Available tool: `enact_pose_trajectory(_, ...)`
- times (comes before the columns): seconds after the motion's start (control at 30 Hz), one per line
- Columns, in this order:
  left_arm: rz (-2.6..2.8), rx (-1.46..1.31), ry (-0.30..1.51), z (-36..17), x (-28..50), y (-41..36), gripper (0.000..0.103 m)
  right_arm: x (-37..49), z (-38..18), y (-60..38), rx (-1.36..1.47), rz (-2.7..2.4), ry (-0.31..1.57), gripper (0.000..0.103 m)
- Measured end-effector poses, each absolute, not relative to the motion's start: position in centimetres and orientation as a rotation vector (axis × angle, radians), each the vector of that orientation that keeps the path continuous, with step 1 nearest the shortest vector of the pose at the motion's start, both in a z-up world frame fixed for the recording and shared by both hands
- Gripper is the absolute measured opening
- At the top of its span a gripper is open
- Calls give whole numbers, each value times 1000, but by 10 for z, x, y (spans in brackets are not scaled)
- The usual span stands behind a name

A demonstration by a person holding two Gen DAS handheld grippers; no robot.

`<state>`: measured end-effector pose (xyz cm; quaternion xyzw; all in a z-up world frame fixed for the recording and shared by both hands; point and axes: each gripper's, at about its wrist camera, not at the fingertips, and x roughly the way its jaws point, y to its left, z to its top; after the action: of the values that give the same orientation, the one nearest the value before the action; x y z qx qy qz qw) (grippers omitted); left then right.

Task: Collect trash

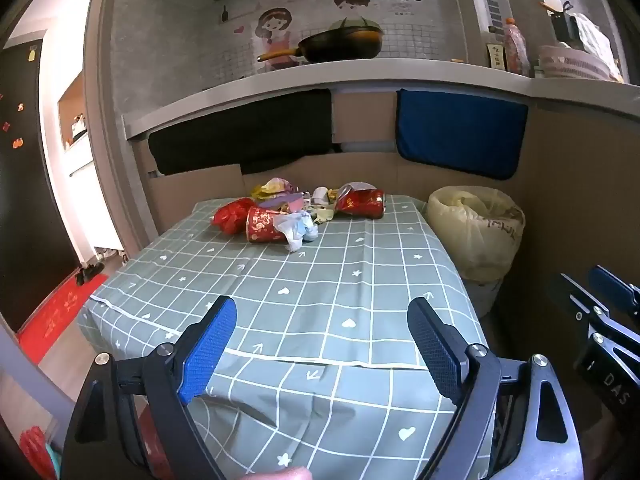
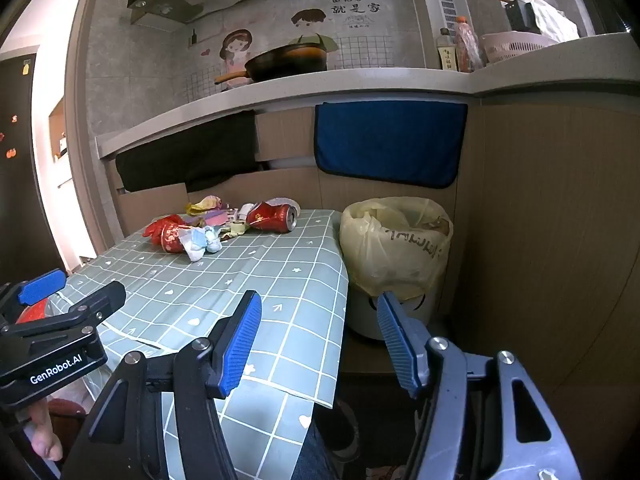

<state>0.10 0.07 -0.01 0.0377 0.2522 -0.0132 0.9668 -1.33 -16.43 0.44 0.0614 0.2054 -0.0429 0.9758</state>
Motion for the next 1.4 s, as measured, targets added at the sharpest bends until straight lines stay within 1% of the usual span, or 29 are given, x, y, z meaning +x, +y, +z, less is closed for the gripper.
enact_pose_trajectory(0.07,-12,104,482,0,-1,-2,87,-13,4,-164,124,-87,418,58)
enact_pose_trajectory(1.4,-15,95,486,0,0,-1,87,-17,6,-164,124,-90,412,58)
